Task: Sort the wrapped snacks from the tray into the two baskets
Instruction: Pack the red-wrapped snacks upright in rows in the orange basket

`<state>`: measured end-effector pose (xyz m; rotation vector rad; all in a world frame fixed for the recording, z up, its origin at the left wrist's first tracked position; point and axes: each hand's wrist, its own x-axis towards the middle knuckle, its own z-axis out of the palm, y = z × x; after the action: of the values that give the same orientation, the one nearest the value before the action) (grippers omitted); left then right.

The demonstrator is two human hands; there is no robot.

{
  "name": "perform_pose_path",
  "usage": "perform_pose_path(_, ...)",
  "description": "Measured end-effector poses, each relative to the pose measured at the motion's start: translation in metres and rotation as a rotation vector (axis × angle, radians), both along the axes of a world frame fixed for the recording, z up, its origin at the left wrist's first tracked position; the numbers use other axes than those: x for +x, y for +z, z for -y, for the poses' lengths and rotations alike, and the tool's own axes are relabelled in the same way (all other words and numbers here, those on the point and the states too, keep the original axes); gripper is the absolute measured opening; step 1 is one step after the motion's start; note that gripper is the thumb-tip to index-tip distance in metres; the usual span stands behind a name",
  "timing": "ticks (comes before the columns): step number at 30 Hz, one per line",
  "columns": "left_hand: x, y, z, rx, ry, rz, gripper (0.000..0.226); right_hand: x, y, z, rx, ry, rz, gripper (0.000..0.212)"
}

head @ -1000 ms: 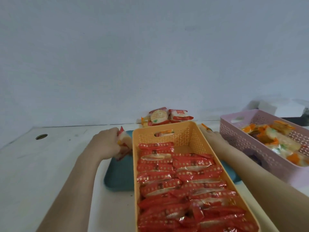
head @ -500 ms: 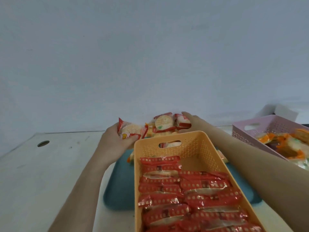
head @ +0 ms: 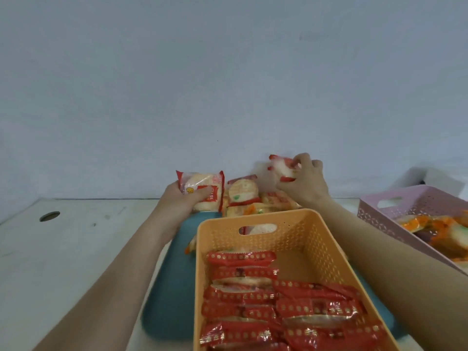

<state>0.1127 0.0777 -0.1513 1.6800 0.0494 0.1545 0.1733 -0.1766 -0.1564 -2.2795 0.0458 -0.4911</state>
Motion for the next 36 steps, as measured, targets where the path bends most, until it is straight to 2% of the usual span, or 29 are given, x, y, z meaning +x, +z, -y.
perform_pose_path(2, -0.01, 0.008, -0.005, -0.124, 0.084, 0.069, 0.018, -0.022, 0.027, 0.002, 0.308, 0.149, 0.07, 0.048)
perform_pose_path(4, -0.023, 0.022, -0.008, -0.185, 0.224, 0.161, 0.021, -0.052, 0.056, 0.003, 0.641, 0.389, -0.052, 0.034)
perform_pose_path(6, -0.043, 0.043, -0.006, -0.195, 0.279, 0.255, 0.03, -0.081, 0.078, 0.005, 0.79, 0.573, -0.167, 0.027)
perform_pose_path(8, -0.069, 0.066, 0.001, -0.179, 0.192, 0.342, 0.034, -0.105, 0.092, 0.006, 0.791, 0.654, -0.173, 0.027)
perform_pose_path(11, -0.11, 0.091, 0.029, -0.008, -0.034, 0.42, 0.029, -0.133, 0.103, 0.005, 0.787, 0.708, -0.195, 0.03)
perform_pose_path(14, -0.136, 0.094, 0.059, 0.135, -0.193, 0.403, 0.026, -0.157, 0.101, 0.001, 0.737, 0.685, -0.227, 0.022)
perform_pose_path(16, -0.149, 0.088, 0.068, 0.178, -0.196, 0.374, 0.031, -0.178, 0.098, 0.003, 0.7, 0.682, -0.249, 0.029)
perform_pose_path(18, -0.153, 0.08, 0.071, 0.161, -0.152, 0.342, 0.038, -0.189, 0.092, 0.007, 0.679, 0.734, -0.281, 0.04)
perform_pose_path(20, -0.156, 0.071, 0.073, 0.113, -0.135, 0.304, 0.043, -0.198, 0.089, 0.014, 0.65, 0.796, -0.298, 0.04)
perform_pose_path(23, -0.16, 0.063, 0.075, 0.055, -0.205, 0.234, 0.036, -0.204, 0.084, 0.026, 0.612, 0.827, -0.319, 0.05)
perform_pose_path(25, -0.159, 0.059, 0.077, 0.028, -0.26, 0.169, 0.037, -0.209, 0.081, 0.029, 0.494, 0.791, -0.28, 0.06)
perform_pose_path(28, -0.155, 0.057, 0.079, 0.064, -0.329, 0.092, 0.043, -0.211, 0.079, 0.027, 0.174, 0.597, -0.067, 0.053)
perform_pose_path(30, -0.151, 0.056, 0.082, 0.235, -0.267, 0.125, 0.054, -0.207, 0.077, 0.03, 0.072, 0.458, 0.023, 0.054)
perform_pose_path(32, -0.148, 0.059, 0.085, 0.513, -0.104, 0.226, 0.051, -0.202, 0.076, 0.038, 0.074, 0.327, 0.044, 0.055)
perform_pose_path(34, -0.15, 0.063, 0.093, 0.666, -0.025, 0.314, 0.04, -0.2, 0.075, 0.048, 0.192, 0.255, 0.028, 0.049)
perform_pose_path(36, -0.152, 0.064, 0.105, 0.782, -0.076, 0.362, 0.039, -0.201, 0.074, 0.053, 0.397, 0.261, -0.007, 0.045)
